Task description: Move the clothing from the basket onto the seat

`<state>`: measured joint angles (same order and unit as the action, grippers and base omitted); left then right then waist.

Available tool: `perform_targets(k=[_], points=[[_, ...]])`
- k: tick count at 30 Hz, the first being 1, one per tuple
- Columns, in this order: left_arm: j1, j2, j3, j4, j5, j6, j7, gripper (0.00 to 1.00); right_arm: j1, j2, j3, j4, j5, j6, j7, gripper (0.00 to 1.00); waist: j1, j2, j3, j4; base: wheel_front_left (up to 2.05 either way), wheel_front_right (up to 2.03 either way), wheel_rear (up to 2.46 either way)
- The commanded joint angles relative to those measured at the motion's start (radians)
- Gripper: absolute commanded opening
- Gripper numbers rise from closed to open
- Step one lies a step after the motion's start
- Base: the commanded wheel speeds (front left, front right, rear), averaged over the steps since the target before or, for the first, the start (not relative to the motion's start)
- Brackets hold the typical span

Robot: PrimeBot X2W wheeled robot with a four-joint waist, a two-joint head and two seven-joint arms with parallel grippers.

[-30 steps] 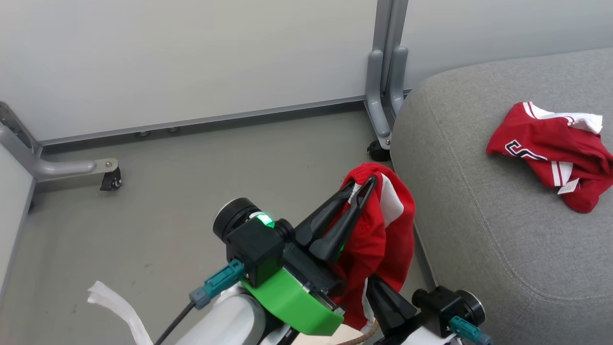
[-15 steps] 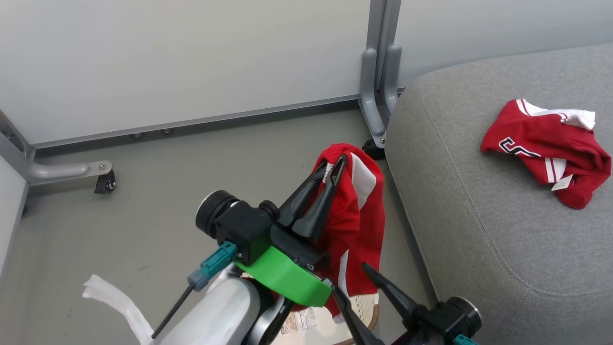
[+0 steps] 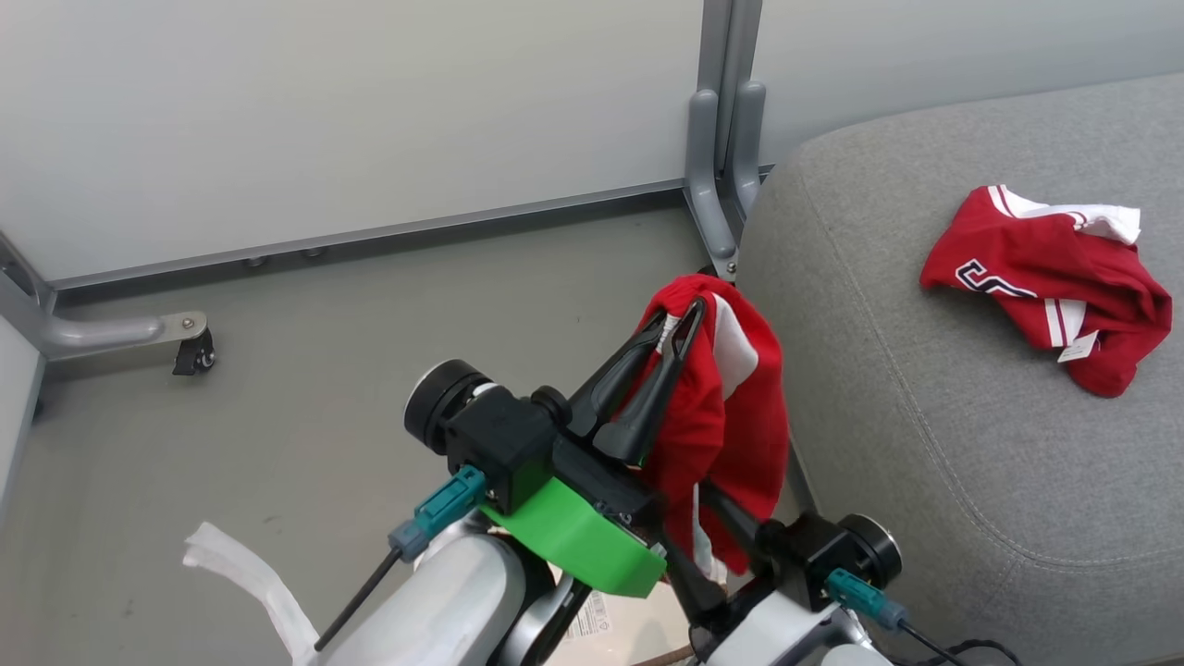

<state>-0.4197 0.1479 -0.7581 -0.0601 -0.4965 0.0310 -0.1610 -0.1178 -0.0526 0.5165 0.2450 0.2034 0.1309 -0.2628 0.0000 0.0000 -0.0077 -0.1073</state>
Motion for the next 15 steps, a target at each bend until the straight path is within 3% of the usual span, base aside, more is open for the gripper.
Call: perform_targets(k=[1, 12, 13, 14, 15], points=[[-0.008, 0.005, -0.001, 0.007, -0.001, -0.002, -0.004, 0.00, -0.010, 0.000, 0.007, 0.009, -0.003, 0.000, -0.003, 0.00, 0.0000, 0.0000, 0.000, 0.001, 0.00, 0.00, 0.00], [-0.013, 0.017, -0.013, 0.069, 0.016, -0.005, -0.021, 0.00, 0.074, 0.000, -0.037, -0.015, 0.005, 0.000, -0.003, 0.00, 0.0000, 0.0000, 0.003, -0.003, 0.00, 0.00, 0.00], [-0.013, 0.017, -0.015, 0.075, 0.015, -0.006, -0.018, 0.04, 0.078, -0.001, -0.037, -0.017, 0.005, 0.000, -0.003, 0.00, 0.0000, 0.0000, 0.003, -0.004, 0.00, 0.00, 0.00], [-0.013, 0.017, -0.017, 0.081, 0.013, -0.005, -0.014, 0.30, 0.080, -0.001, -0.039, -0.019, 0.005, 0.000, -0.003, 0.00, 0.0000, 0.0000, 0.003, -0.006, 0.00, 0.00, 0.00], [-0.013, 0.017, -0.017, 0.085, 0.013, -0.001, -0.011, 0.48, 0.082, -0.001, -0.041, -0.021, 0.004, 0.000, -0.003, 0.00, 0.0000, 0.0000, 0.003, -0.007, 0.00, 0.00, 0.00]])
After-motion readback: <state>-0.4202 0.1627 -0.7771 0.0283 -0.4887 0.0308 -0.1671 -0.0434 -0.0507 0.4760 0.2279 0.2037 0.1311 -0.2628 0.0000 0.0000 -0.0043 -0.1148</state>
